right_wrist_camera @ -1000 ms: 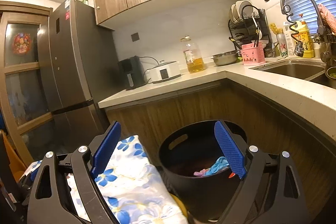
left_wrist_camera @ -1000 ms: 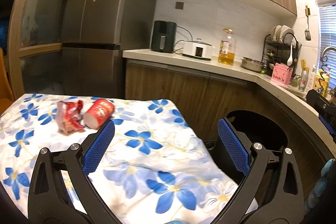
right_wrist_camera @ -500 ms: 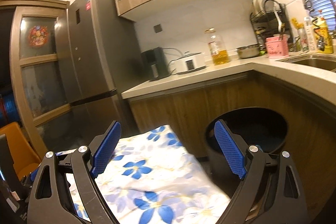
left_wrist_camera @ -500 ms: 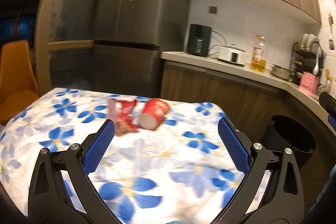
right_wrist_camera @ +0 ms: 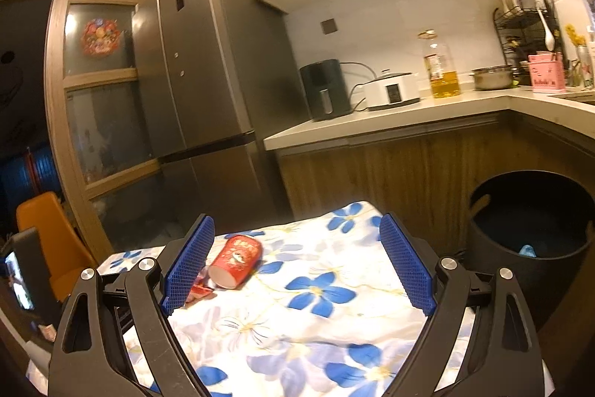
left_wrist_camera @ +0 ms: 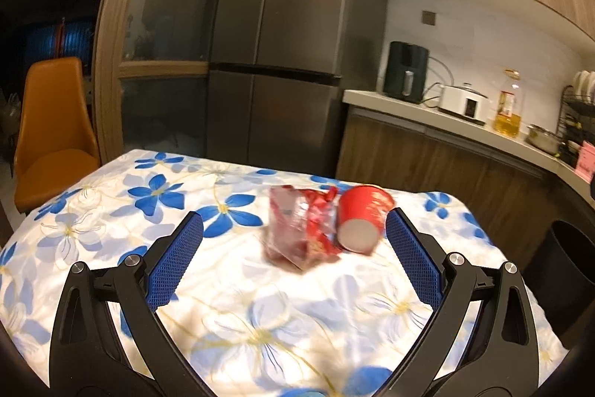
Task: Collect trash
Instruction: 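Move both open tools back to the clear bag and red cup, then grasp the clear plastic bag with the left tool while the right tool grasps the red cup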
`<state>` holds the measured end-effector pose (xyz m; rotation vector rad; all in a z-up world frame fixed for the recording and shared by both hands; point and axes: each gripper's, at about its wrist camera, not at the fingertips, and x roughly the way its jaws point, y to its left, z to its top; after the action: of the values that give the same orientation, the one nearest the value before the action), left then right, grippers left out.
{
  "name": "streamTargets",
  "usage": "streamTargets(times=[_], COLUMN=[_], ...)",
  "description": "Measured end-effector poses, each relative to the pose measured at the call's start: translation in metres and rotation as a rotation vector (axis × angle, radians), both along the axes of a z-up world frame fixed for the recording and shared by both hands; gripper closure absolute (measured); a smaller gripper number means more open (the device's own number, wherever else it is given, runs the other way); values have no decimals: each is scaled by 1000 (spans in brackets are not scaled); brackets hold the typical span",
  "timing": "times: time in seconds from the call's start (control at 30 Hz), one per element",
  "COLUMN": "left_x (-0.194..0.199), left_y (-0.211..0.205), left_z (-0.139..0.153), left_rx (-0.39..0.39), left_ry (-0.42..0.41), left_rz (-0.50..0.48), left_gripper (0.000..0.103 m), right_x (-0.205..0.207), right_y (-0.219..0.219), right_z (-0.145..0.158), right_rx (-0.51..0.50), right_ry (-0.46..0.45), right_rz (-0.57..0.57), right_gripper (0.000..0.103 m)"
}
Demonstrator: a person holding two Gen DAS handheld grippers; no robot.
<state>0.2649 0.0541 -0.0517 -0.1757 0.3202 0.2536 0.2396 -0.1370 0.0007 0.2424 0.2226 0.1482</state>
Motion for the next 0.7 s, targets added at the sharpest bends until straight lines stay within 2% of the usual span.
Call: streamTargets(times=[0.23, 0.4, 0.53, 0.6, 0.67, 0.7], left_x=[47, 78, 94, 102, 108, 111], left_y=[13, 21, 28, 32, 34, 38], left_z=[-13, -26, -35, -41, -48, -51], left_rx=[9, -17, -38, -58, -82, -105], left_ry=[59, 120, 165, 209, 244, 260], left_rz=[22, 3, -9, -13, -23, -34], left_gripper=[6, 7, 17, 27, 46, 49], right_x=[32, 52, 67, 75, 83, 87], right_y=[23, 36, 49, 57, 65, 69], right_z=[-9, -16, -21, -25, -29, -31], right_rx=[-3, -3, -11, -15, -18, -23], right_ry=[15, 30, 39, 48, 58, 65], right_rz=[22, 30, 41, 49, 58, 62], right_gripper=[16, 16, 16, 16, 16, 16])
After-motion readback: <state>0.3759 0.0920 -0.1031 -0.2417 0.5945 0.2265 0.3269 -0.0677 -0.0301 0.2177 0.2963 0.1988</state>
